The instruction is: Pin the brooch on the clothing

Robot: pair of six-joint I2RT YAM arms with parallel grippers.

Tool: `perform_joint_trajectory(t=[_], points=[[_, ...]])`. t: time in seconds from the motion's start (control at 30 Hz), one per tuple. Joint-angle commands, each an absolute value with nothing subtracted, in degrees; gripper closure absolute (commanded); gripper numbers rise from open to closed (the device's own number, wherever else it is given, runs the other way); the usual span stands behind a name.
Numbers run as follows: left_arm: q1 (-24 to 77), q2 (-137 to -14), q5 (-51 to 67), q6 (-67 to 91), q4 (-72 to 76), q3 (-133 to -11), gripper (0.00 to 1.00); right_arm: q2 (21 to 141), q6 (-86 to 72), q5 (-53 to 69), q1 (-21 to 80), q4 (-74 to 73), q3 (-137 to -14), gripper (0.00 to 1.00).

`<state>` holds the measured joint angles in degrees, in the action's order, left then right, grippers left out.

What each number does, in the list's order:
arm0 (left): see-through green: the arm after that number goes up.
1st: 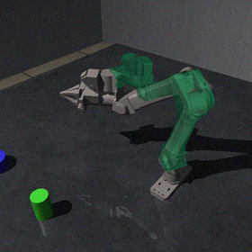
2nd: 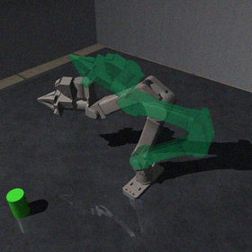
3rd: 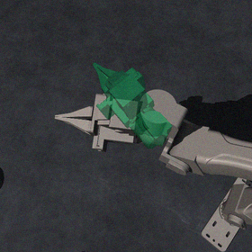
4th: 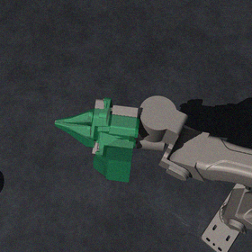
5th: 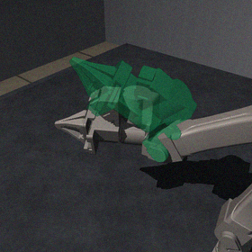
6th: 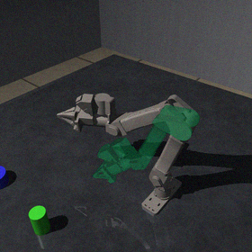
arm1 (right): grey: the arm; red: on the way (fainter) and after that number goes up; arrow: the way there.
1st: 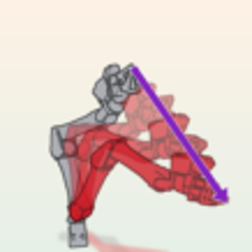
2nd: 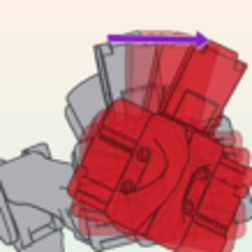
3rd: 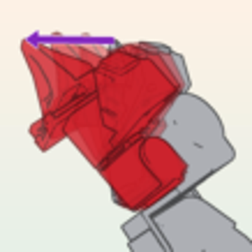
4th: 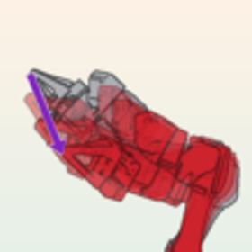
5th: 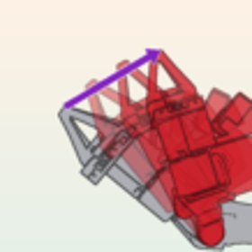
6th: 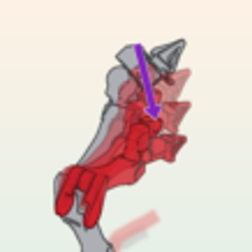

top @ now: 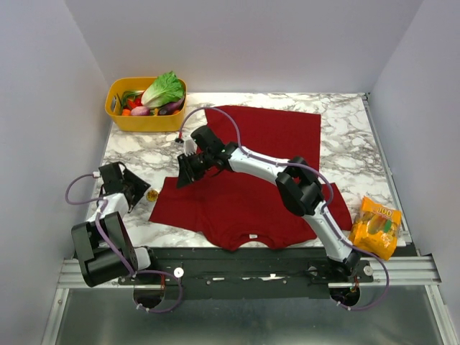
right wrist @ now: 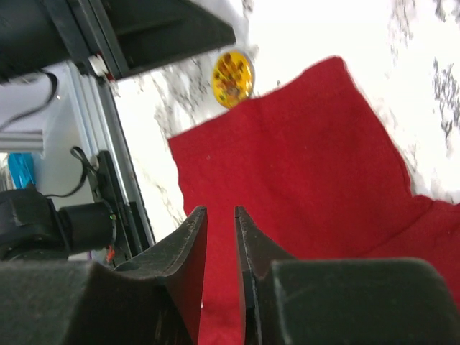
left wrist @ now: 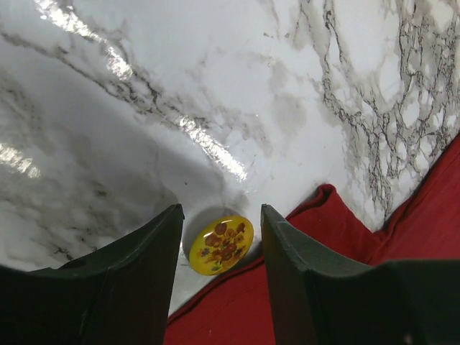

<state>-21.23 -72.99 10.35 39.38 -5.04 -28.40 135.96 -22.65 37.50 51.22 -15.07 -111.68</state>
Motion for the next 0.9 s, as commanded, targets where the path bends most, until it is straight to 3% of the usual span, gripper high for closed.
perform_joint_trajectory(t=[0.0,0.3,0.67,0.87], points=[[-18.9,-77.9,9.8,37.4,-8.6,-28.2,0.45,137.9,-19.7,39.5,51.9,-20.0,-114.7,0.71],[-16.3,-77.7,6.6,36.7,-12.3,-29.3,0.50,141.6,-20.9,41.2,51.8,-19.8,-117.9,0.72],[-15.3,-76.6,4.2,36.8,-16.3,-31.3,0.54,147.7,-23.4,39.6,53.2,-23.0,-123.9,0.83],[-15.2,-73.5,1.8,36.7,-20.2,-34.4,0.50,147.8,-23.6,38.3,55.1,-23.0,-125.0,0.84]])
